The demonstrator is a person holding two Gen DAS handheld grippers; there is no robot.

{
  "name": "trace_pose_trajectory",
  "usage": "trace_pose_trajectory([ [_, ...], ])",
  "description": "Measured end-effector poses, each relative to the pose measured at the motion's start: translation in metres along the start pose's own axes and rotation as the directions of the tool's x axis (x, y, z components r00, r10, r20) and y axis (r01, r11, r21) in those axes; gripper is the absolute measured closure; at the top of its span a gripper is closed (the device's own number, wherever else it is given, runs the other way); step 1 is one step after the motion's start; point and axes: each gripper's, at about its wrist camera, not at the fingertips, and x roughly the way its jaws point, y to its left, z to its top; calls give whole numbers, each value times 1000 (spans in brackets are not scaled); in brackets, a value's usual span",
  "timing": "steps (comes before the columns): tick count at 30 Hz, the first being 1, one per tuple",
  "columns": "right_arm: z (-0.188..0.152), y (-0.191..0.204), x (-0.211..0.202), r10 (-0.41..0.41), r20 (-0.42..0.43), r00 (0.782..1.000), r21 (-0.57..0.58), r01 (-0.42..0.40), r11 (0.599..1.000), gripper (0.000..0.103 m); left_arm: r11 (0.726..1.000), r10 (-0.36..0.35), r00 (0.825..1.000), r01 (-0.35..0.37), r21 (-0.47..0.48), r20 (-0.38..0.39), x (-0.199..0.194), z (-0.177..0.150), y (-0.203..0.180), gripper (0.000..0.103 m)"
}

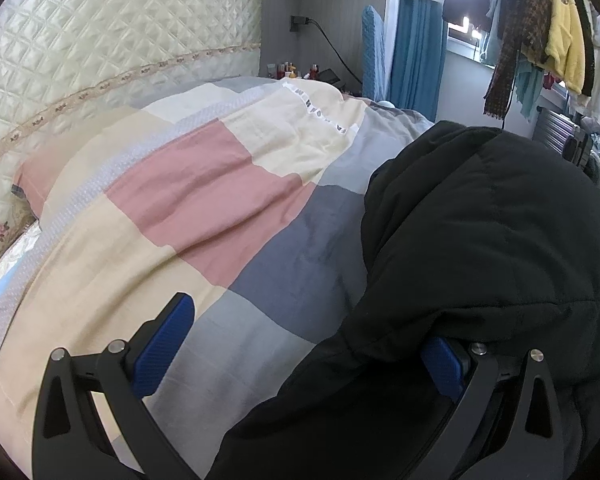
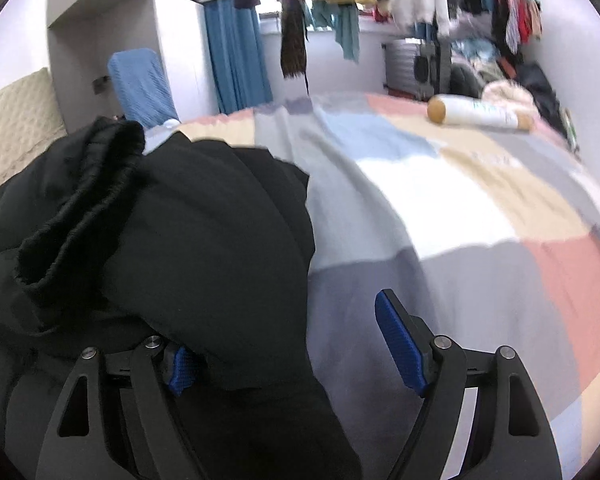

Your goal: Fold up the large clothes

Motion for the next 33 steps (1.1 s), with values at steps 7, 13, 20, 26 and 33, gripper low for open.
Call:
trace_pose_trajectory([
  [7, -9, 20, -48, 46, -5, 999, -34, -46, 998, 27, 997, -70, 997, 70, 17, 11, -35, 5, -4, 1],
  [13, 3, 37, -124, 90, 65, 994, -5, -90, 996, 26, 985, -171, 983, 172, -6, 73, -112, 13, 0, 1],
  [20, 19, 53, -240, 131, 198, 971, -60, -122, 991, 25, 972, -234, 957, 235, 12, 173, -233, 41, 16, 0],
  [26, 25, 50, -321, 205, 243, 948, -54, -198, 979, 25, 962, -272, 941, 272, 27, 201, -318, 51, 44, 0],
  [33, 10, 36, -379, 260, 193, 946, -80, -249, 965, 25, 929, -370, 923, 371, 7, 106, -359, 46, 91, 0],
])
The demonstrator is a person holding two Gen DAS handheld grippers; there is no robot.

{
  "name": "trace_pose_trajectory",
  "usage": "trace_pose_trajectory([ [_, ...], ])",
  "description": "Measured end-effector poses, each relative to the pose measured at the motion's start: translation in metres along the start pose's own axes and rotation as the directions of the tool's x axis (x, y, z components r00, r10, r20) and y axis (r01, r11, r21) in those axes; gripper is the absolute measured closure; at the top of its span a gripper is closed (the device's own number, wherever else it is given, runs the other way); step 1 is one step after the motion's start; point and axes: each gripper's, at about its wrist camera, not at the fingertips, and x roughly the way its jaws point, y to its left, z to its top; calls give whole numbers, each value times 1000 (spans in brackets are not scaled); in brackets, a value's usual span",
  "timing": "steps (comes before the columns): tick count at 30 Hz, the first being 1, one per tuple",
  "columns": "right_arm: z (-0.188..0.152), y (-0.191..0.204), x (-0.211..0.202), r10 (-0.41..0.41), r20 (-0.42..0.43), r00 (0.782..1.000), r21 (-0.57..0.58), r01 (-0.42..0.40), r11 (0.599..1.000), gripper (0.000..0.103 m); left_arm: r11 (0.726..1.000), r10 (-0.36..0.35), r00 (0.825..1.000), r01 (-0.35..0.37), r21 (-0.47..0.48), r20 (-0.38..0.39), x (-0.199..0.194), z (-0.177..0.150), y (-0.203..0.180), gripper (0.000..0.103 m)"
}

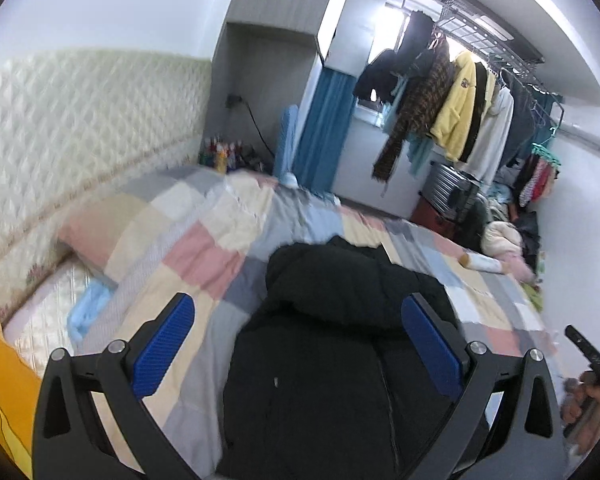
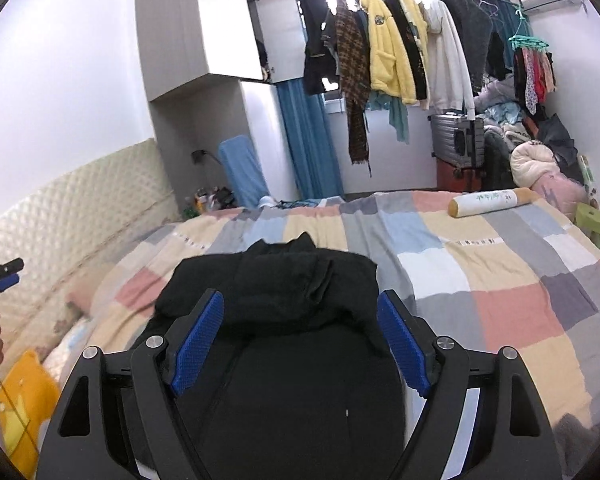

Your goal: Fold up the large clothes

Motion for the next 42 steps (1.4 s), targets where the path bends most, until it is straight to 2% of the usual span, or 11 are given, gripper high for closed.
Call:
trace_pose_trajectory([
  [5, -21, -11, -18, -5, -89, 996, -15, 4, 1000, 25, 999, -46, 989, 42, -31, -137, 2, -28, 27, 0],
  [9, -45, -29, -15, 31, -200, 979, 13, -29, 1000, 25, 995, -81, 955, 60, -79, -286, 35, -60, 53, 1],
  [12, -64, -47, -2, 76, -300, 951, 62, -61, 996, 25, 984, -142, 904, 84, -157, -404, 65, -86, 74, 5],
  [15, -87, -69, 12, 135, -386, 913, 136, -88, 987, 25, 956, -230, 837, 99, -277, -496, 95, -109, 93, 19],
  [16, -96, -77, 18, 157, -414, 897, 163, -96, 982, 26, 950, -255, 813, 109, -293, -524, 104, -116, 95, 25],
  [21, -139, -106, 51, 270, -519, 811, 288, -132, 948, 36, 950, -276, 725, 103, -296, -631, 136, -143, 92, 36],
  [27, -173, -118, 83, 318, -610, 726, 335, -127, 934, 35, 952, -266, 625, 48, -304, -734, 175, -165, 92, 37],
  [30, -181, -123, 86, 358, -610, 707, 366, -148, 919, 35, 957, -250, 580, 25, -290, -775, 189, -172, 91, 37],
  [34, -189, -133, 93, 373, -633, 679, 383, -144, 912, 31, 957, -263, 500, 26, -289, -825, 209, -187, 85, 37],
  [39, -196, -138, 109, 418, -645, 639, 418, -163, 894, 24, 966, -241, 450, 22, -259, -860, 227, -195, 78, 35],
  [42, -200, -141, 119, 395, -674, 624, 393, -151, 907, 24, 969, -222, 426, -1, -247, -877, 235, -200, 79, 28],
])
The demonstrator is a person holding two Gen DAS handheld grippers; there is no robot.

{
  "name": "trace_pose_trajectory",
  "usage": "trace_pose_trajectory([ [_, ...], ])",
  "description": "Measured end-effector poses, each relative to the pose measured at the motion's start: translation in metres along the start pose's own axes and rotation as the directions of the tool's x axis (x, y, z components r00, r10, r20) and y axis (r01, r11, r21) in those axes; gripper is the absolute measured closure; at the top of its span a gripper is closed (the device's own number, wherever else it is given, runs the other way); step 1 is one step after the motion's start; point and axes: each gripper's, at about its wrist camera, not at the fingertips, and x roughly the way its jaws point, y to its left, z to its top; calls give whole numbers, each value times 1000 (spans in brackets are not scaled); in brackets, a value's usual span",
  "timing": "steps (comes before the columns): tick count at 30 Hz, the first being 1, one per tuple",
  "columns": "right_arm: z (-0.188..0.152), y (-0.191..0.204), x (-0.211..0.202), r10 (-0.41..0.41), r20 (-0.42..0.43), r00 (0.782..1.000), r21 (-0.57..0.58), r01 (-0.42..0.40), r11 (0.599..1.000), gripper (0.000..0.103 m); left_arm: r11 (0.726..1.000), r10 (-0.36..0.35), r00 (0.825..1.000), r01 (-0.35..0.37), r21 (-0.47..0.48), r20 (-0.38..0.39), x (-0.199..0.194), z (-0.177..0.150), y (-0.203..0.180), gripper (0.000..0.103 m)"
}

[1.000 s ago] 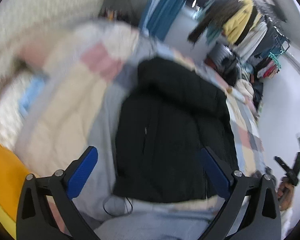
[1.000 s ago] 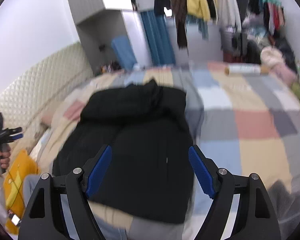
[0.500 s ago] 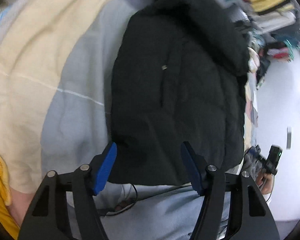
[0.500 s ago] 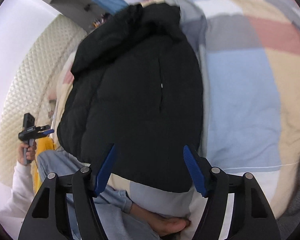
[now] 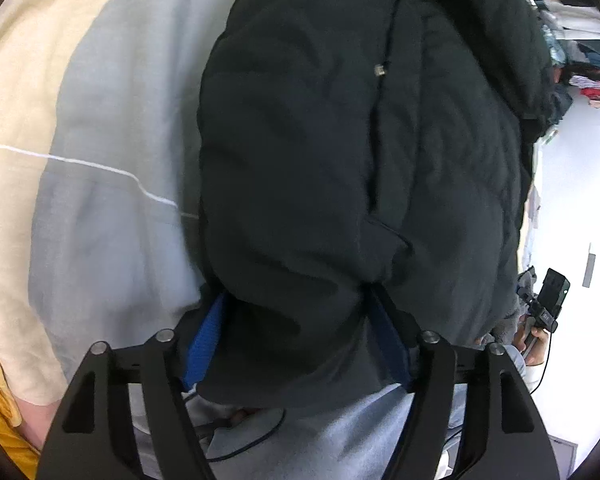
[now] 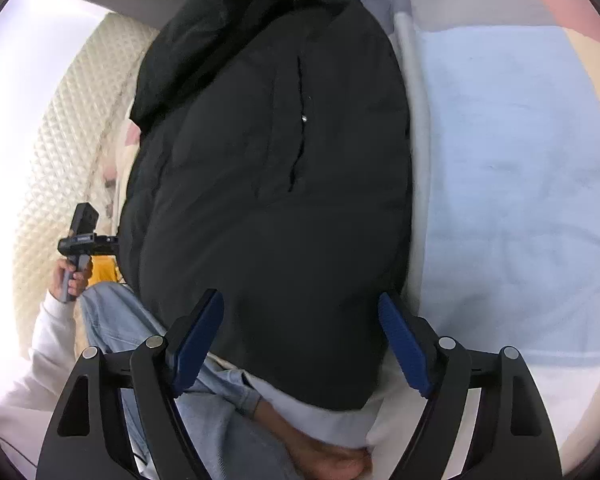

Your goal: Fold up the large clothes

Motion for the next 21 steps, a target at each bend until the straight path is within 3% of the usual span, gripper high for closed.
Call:
trace_pose_trajectory([
  [4, 9, -9, 12, 18, -40, 999, 19, -17, 1000, 22, 1000, 2, 1000, -2, -20, -29, 7, 4, 2, 19],
  [9, 16, -7, 17, 79, -70, 994, 13, -78, 997, 20, 999, -28, 999, 29, 28, -38, 9, 1, -9, 19],
  [11, 15, -8, 21, 31, -110, 993, -16, -33, 999, 20, 999, -37, 998, 38, 24, -42, 13, 3, -6, 19],
  [14, 16, -19, 28, 48, -122, 991, 34, -44, 998, 20, 999, -48, 997, 48, -3, -63, 20, 7, 0, 19],
  [17, 17, -15, 30, 48, -137, 989, 14, -47, 999, 15, 1000, -13, 997, 15, 23, -76, 25, 8, -5, 19],
  [21, 21, 1, 22, 134, -123, 983, -19, -137, 990, 14, 998, 13, 998, -9, 64, -68, 29, 8, -20, 22],
])
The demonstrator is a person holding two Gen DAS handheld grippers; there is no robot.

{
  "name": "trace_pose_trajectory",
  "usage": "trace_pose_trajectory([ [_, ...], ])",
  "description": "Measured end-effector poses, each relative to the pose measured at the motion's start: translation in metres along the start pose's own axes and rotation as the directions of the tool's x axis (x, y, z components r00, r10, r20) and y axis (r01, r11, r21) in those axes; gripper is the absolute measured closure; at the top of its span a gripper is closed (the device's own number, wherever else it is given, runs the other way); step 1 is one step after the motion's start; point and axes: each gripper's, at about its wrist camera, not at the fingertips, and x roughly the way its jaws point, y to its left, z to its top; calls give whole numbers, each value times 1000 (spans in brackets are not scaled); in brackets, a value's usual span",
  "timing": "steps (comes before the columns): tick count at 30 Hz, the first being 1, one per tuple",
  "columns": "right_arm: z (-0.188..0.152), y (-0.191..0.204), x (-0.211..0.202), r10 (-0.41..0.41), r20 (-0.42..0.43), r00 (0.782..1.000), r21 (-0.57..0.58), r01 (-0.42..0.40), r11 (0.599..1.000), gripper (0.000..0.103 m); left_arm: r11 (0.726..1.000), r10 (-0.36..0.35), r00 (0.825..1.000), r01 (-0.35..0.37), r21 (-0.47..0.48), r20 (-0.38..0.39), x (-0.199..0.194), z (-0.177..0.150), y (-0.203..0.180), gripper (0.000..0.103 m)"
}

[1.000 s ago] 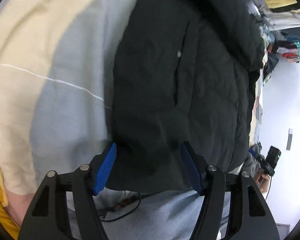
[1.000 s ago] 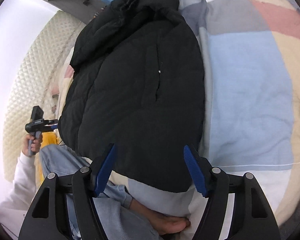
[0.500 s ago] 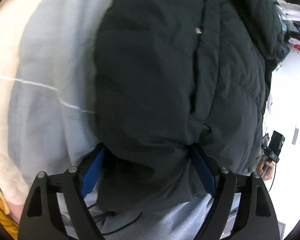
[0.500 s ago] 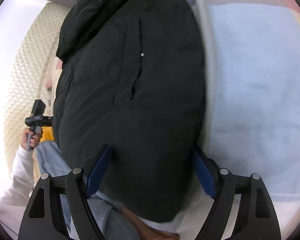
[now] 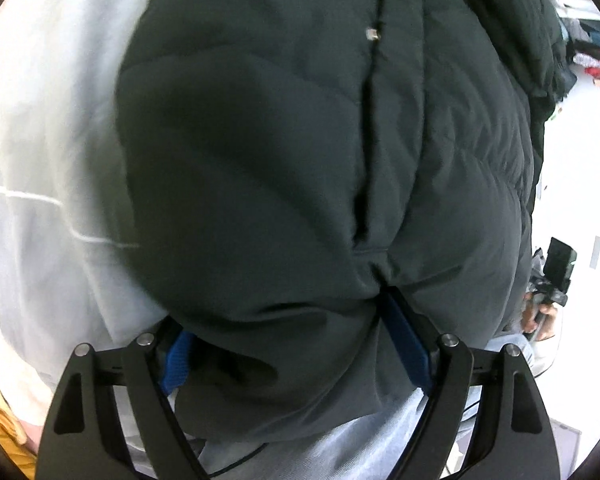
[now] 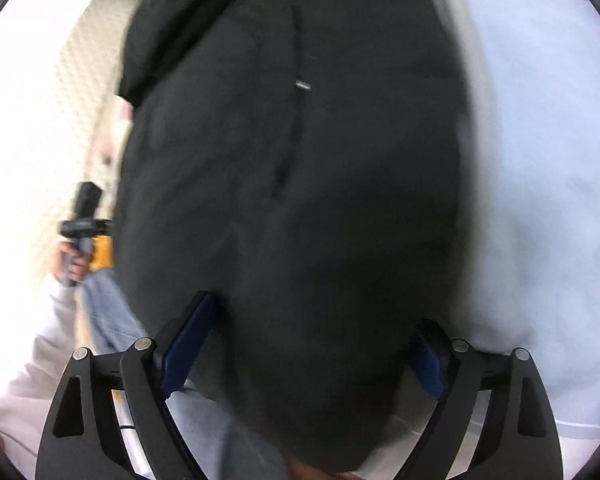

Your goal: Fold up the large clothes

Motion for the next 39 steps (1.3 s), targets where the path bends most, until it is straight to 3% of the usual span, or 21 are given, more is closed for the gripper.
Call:
trace_pose_trajectory([
  [5, -1, 26, -5, 97, 5, 995, -124, -95, 988, 14, 996, -61, 996, 57, 72, 62, -11, -5, -13, 41],
  [8, 2, 17, 15, 36, -75, 997, -105, -44, 993, 16, 995, -81, 994, 76, 71, 72, -11, -3, -13, 52],
  [9, 3, 15, 20, 24, -90, 996, -90, -33, 995, 20, 994, -75, 994, 69, 80, 76, -11, -3, -15, 63],
  [11, 5, 21, 20, -8, -85, 996, -116, -2, 993, 43, 994, -55, 994, 45, 98, 98, -18, -4, -22, 74],
  [12, 5, 30, 14, -27, -58, 998, -164, 17, 986, 68, 994, -49, 993, 38, 103, 110, -23, -6, -26, 80],
  [13, 5, 39, 6, -37, -31, 999, -201, 30, 979, 83, 994, -42, 991, 28, 105, 129, -28, -9, -31, 85],
  [15, 5, 56, -8, -69, 10, 998, -245, 70, 967, 91, 994, -46, 987, 31, 101, 153, -41, -7, -21, 89],
  [19, 1, 93, -35, -99, 118, 988, -294, 130, 947, 95, 993, -85, 970, 63, 104, 226, -65, -21, -22, 95],
  [26, -11, 150, -83, -90, 304, 949, -315, 189, 930, 96, 980, -175, 908, 123, 157, 382, -136, -61, -33, 96],
  [32, -51, 181, -134, -51, 408, 912, -336, 202, 920, 97, 966, -239, 860, 163, 202, 452, -181, -110, -31, 96],
  [39, -105, 196, -165, 14, 493, 870, -320, 166, 933, 97, 957, -284, 838, 215, 197, 466, -188, -174, -31, 96],
])
